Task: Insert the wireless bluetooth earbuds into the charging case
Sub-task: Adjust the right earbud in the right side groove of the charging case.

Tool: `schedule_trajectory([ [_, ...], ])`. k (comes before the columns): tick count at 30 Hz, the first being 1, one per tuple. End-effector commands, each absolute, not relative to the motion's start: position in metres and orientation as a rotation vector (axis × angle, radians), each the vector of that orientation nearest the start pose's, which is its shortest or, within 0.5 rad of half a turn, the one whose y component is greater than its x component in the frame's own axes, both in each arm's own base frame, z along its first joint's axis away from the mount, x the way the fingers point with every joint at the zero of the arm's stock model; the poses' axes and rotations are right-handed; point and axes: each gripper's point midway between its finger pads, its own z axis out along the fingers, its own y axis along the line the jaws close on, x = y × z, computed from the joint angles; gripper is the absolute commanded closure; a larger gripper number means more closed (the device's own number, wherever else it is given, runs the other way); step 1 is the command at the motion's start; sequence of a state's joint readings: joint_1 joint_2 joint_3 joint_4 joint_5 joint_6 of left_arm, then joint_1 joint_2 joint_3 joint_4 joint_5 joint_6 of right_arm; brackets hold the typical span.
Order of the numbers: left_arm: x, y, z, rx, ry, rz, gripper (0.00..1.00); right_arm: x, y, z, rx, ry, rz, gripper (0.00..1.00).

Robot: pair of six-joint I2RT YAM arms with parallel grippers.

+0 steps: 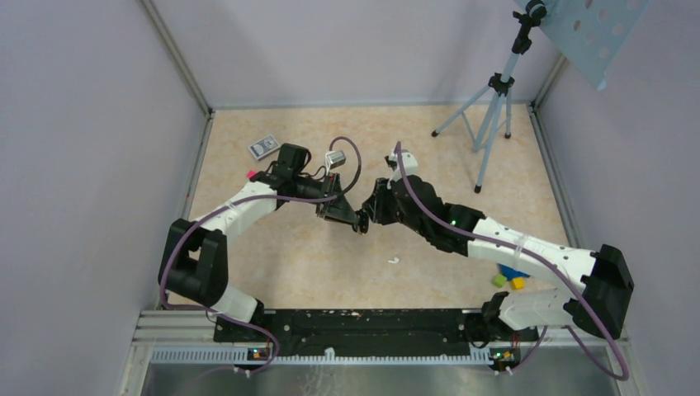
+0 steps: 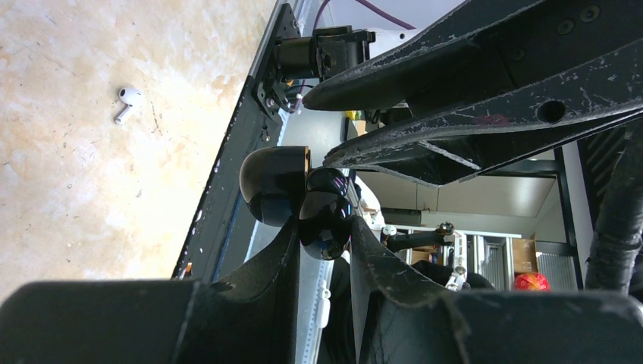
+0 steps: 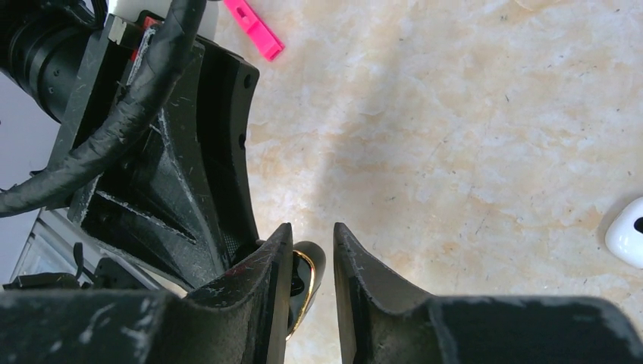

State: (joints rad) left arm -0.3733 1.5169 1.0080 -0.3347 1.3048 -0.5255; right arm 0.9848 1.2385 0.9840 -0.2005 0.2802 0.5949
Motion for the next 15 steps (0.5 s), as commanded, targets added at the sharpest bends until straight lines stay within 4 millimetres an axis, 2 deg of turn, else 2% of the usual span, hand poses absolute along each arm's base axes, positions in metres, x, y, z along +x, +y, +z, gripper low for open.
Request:
schedule_trajectory([
  [1, 0.207, -0.269, 0.228, 0.572, 2.283, -1.987, 1.00, 0.252, 0.325, 0.260, -0.186, 1.962, 0.783, 0.74],
  [15, 0.205, -0.269, 0.230, 0.577, 2.277, -1.988, 1.00, 0.246, 0.335, 0.251, -0.232, 1.985, 0.827, 0.74],
])
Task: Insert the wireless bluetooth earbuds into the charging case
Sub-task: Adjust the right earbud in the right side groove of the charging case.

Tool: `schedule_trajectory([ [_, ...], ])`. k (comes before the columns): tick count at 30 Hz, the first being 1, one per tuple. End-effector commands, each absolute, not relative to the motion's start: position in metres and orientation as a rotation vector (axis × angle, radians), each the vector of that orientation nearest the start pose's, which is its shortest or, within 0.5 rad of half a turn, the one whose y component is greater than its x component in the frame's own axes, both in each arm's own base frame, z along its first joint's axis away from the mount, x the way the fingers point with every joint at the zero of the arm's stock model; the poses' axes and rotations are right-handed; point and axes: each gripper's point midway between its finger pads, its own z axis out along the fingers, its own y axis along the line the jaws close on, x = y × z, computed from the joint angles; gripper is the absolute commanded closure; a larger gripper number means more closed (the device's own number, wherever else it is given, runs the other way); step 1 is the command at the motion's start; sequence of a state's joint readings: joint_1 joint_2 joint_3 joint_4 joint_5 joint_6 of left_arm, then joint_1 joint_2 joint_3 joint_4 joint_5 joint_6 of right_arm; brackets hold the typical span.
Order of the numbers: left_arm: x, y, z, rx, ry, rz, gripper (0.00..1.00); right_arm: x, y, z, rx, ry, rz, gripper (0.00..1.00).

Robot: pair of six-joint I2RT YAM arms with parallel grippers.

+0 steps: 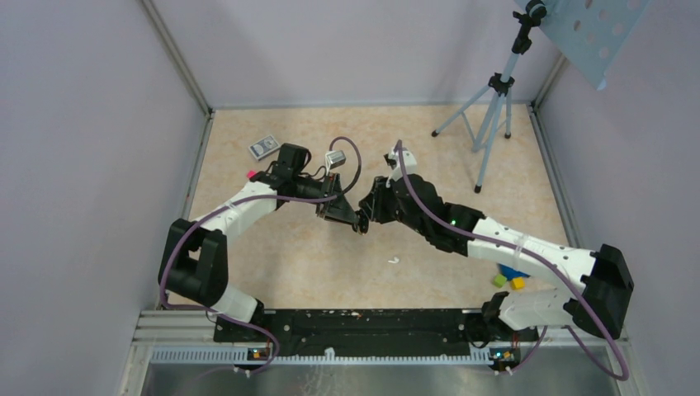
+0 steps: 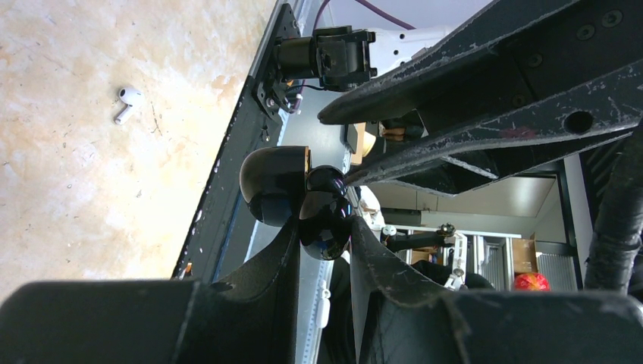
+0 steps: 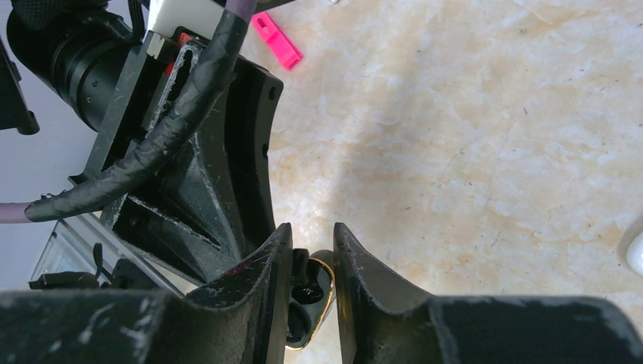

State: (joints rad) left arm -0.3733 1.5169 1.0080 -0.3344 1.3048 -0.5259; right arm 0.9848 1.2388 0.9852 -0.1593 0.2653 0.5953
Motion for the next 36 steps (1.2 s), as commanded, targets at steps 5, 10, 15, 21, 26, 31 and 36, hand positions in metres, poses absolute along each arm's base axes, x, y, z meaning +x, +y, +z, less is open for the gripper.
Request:
schedule_trajectory([
  [5, 0.204, -0.269, 0.230, 0.582, 2.272, -1.987, 1.00, 0.244, 0.340, 0.240, -0.261, 2.029, 0.823, 0.74],
  [10, 0.206, -0.270, 0.232, 0.582, 2.267, -1.988, 1.00, 0.245, 0.329, 0.236, -0.214, 2.037, 0.786, 0.74],
  [15, 0.207, -0.270, 0.231, 0.579, 2.269, -1.992, 1.00, 0.243, 0.311, 0.234, -0.170, 2.025, 0.750, 0.74],
  [21, 0.208, -0.270, 0.232, 0.575, 2.271, -1.991, 1.00, 0.238, 0.303, 0.229, -0.156, 2.038, 0.746, 0.74],
  [26, 0.208, -0.270, 0.231, 0.573, 2.272, -1.988, 1.00, 0.237, 0.304, 0.229, -0.153, 2.040, 0.758, 0.74],
  [31, 0.208, -0.271, 0.230, 0.571, 2.274, -1.989, 1.00, 0.235, 0.302, 0.226, -0.154, 2.049, 0.754, 0.74],
  [36, 0.208, -0.271, 0.228, 0.570, 2.277, -1.990, 1.00, 0.234, 0.298, 0.227, -0.145, 2.047, 0.754, 0.75],
])
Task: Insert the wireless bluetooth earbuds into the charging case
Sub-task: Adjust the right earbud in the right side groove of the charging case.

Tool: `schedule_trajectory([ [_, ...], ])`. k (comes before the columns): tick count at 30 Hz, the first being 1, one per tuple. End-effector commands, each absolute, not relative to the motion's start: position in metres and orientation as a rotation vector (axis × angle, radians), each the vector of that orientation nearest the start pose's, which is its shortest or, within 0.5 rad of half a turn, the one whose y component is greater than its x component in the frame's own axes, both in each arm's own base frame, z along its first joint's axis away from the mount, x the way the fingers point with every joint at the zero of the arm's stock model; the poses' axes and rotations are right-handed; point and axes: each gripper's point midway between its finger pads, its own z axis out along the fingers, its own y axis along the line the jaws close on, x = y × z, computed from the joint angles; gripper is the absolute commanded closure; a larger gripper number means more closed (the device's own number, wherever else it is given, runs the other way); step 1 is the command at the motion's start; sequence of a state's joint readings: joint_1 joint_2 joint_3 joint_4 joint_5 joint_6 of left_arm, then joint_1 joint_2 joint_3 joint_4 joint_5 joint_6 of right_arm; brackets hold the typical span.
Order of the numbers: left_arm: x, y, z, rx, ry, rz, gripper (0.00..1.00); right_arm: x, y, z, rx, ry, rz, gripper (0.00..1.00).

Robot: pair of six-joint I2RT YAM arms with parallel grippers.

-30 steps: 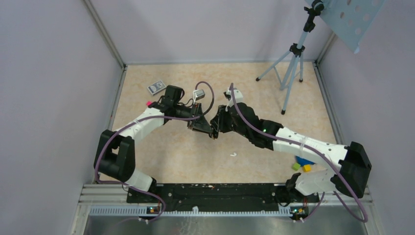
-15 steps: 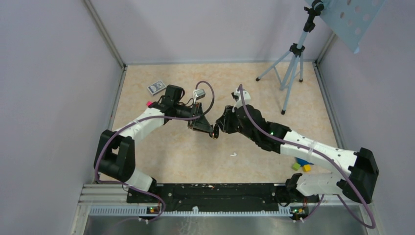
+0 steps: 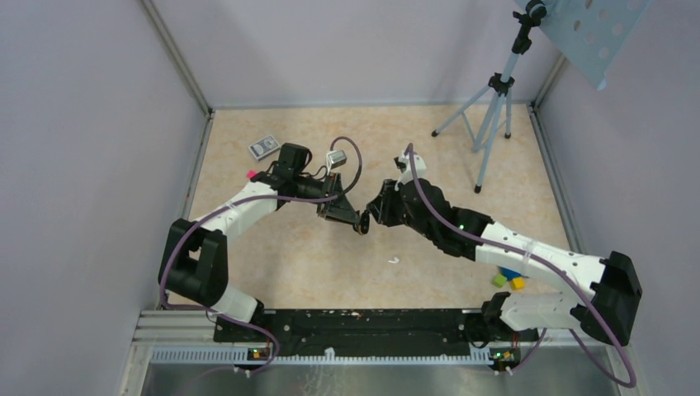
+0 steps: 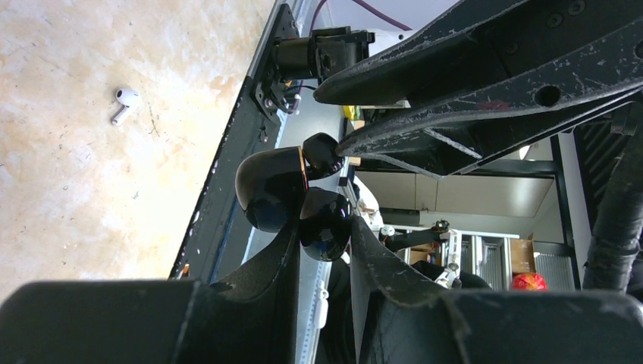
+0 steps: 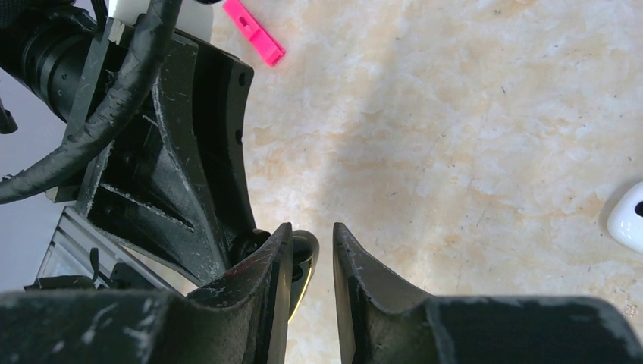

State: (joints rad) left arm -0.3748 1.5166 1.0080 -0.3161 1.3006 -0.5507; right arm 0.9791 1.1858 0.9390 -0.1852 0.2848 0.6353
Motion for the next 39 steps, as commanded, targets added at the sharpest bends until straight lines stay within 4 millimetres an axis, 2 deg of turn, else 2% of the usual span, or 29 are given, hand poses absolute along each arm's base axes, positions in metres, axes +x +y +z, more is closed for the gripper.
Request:
schedule_trajectory([
  [1, 0.208, -0.271, 0.228, 0.567, 2.280, -1.991, 1.00, 0.234, 0.298, 0.226, -0.146, 2.048, 0.750, 0.75],
  [24, 0.210, -0.272, 0.230, 0.567, 2.279, -1.987, 1.00, 0.229, 0.290, 0.218, -0.130, 2.064, 0.747, 0.78],
  [33, 0.210, -0.271, 0.232, 0.574, 2.276, -1.989, 1.00, 0.238, 0.280, 0.236, -0.072, 2.001, 0.714, 0.76],
  [39, 0.210, -0.271, 0.232, 0.576, 2.276, -1.986, 1.00, 0.246, 0.287, 0.243, -0.072, 1.983, 0.704, 0.72],
])
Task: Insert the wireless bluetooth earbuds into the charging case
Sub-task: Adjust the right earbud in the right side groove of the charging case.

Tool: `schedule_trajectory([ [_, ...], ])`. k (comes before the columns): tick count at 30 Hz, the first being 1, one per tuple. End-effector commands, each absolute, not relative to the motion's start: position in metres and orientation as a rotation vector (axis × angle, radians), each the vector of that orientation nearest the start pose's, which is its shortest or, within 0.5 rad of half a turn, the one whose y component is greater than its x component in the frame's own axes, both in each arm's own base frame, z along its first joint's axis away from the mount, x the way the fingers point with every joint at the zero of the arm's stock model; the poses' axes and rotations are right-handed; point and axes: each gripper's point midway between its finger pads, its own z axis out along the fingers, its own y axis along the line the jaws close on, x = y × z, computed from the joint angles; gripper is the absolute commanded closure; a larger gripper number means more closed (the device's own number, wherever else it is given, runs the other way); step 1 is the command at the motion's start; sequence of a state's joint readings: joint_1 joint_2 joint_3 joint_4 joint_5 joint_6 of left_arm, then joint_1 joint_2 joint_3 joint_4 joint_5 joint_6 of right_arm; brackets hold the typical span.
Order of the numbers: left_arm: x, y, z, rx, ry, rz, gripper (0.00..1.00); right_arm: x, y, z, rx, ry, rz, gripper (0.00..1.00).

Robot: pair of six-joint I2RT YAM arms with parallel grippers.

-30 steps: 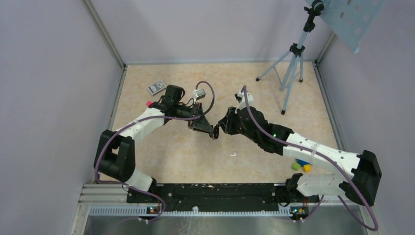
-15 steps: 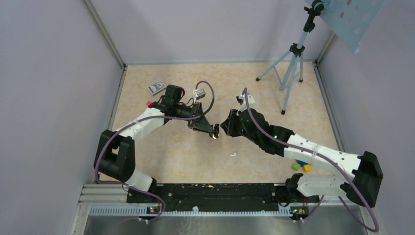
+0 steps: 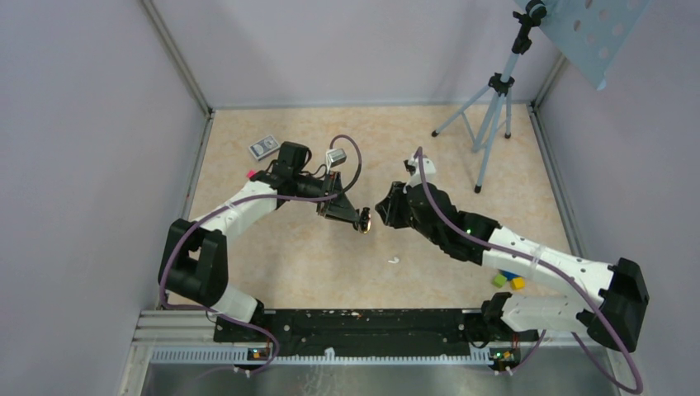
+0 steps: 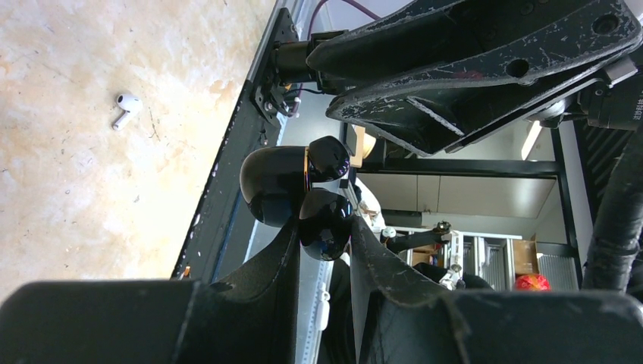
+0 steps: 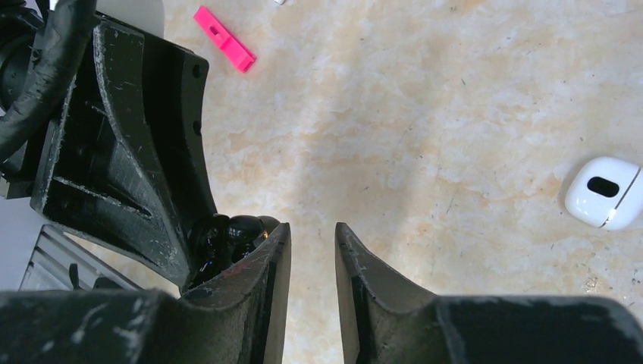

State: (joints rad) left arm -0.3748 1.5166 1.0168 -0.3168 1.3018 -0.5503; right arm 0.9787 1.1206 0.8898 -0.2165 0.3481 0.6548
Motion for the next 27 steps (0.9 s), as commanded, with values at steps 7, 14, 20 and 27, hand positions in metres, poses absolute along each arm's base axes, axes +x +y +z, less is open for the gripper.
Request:
schedule_trajectory([
  [7, 0.208, -0.270, 0.231, 0.578, 2.283, -1.984, 1.00, 0.250, 0.293, 0.239, -0.052, 1.986, 0.708, 0.71],
  [14, 0.207, -0.270, 0.229, 0.582, 2.282, -1.986, 1.00, 0.252, 0.295, 0.246, -0.057, 1.970, 0.726, 0.71],
  [20, 0.208, -0.271, 0.230, 0.592, 2.276, -1.992, 1.00, 0.254, 0.297, 0.250, -0.084, 1.964, 0.733, 0.70],
  [27, 0.208, -0.270, 0.232, 0.595, 2.275, -1.984, 1.00, 0.252, 0.304, 0.256, -0.126, 1.956, 0.767, 0.69],
])
